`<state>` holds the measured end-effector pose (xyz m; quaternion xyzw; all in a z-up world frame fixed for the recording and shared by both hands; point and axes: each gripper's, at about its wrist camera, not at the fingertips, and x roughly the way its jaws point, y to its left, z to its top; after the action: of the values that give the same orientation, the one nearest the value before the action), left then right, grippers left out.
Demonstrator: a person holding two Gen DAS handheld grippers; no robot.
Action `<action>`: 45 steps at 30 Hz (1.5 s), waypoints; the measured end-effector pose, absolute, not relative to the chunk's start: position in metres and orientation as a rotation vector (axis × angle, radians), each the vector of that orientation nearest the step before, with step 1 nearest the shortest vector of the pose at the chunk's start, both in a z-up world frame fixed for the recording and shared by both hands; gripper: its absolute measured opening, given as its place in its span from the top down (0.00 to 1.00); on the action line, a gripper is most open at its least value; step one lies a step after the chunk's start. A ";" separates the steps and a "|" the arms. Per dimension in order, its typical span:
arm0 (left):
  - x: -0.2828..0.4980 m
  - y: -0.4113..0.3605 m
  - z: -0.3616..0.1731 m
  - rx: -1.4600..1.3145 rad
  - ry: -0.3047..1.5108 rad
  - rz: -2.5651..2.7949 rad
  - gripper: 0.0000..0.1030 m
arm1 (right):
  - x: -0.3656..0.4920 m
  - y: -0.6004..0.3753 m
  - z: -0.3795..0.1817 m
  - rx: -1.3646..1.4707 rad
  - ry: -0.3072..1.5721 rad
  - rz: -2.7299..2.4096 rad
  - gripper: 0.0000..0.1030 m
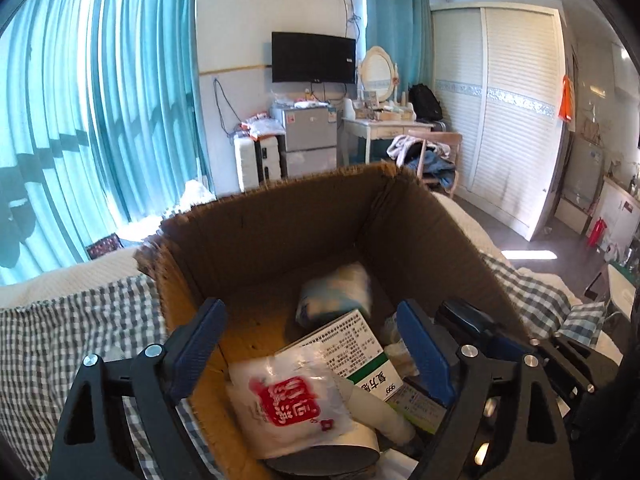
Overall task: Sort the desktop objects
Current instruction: 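Open both tools to drop the packet, sachet and black cup into the box, then move both tools back over the bead bracelet on the bed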
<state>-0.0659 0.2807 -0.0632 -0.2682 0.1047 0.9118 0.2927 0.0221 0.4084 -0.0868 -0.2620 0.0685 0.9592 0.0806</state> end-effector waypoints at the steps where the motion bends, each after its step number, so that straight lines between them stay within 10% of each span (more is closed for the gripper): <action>1: -0.063 0.279 -0.058 -0.704 0.280 2.440 0.12 | 0.025 0.405 -0.084 -0.777 0.206 2.871 0.44; 12: -0.020 0.250 -0.007 -0.561 0.238 2.522 0.04 | 0.062 0.395 -0.046 -0.643 0.173 2.908 0.41; 27: 0.027 0.171 0.042 -0.436 0.129 2.683 0.00 | 0.109 0.378 0.006 -0.348 0.162 2.872 0.01; 45: 0.060 0.033 0.055 -0.413 -0.054 2.888 0.00 | 0.147 0.319 0.053 -0.036 0.255 2.988 0.00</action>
<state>0.0599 0.0329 0.0546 -0.1408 -0.0184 0.9836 0.1116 0.1465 0.3188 0.0526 -0.0119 0.0847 0.9938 0.0710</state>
